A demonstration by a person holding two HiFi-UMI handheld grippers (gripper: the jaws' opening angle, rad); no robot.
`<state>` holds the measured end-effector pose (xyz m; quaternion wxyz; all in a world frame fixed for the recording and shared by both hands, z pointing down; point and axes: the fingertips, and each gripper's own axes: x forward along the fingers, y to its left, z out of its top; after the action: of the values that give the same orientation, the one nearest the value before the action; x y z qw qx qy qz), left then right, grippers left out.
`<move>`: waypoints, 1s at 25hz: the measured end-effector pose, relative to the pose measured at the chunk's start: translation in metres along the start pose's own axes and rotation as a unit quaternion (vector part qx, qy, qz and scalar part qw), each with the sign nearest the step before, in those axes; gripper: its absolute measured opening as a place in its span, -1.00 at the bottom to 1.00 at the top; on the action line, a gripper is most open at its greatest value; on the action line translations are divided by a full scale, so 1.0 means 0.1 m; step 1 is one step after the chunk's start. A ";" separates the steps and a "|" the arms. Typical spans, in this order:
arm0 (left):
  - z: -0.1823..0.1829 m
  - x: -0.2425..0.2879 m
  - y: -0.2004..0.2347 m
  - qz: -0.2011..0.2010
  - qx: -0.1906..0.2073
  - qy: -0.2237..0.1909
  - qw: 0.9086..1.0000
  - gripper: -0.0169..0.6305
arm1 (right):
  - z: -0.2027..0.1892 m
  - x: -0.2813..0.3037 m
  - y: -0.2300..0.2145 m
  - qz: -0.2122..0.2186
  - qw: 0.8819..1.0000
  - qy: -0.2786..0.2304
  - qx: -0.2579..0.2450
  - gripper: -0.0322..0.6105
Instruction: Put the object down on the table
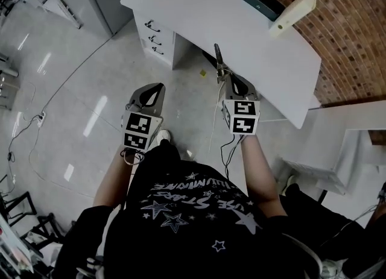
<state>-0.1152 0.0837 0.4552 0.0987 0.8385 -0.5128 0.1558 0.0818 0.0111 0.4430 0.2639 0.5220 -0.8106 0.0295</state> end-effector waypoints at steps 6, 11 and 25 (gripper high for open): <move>0.23 0.36 0.62 -0.037 -0.007 -0.006 0.999 -0.89 | 0.38 0.43 -0.05 -0.037 0.999 0.004 0.002 -0.88; 0.17 0.59 0.78 -0.061 -0.023 0.009 0.998 -0.89 | 0.39 0.63 -0.11 -0.054 0.998 0.020 0.005 -0.88; 0.48 1.48 1.15 -0.067 -0.003 0.017 0.998 -0.89 | 0.42 1.47 -0.81 -0.084 0.996 0.038 -0.018 -0.88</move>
<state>-0.1465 -0.1069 0.4651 0.1202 0.8678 -0.4543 0.1614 0.0881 -0.1614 0.4558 0.3057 0.5820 -0.7534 0.0125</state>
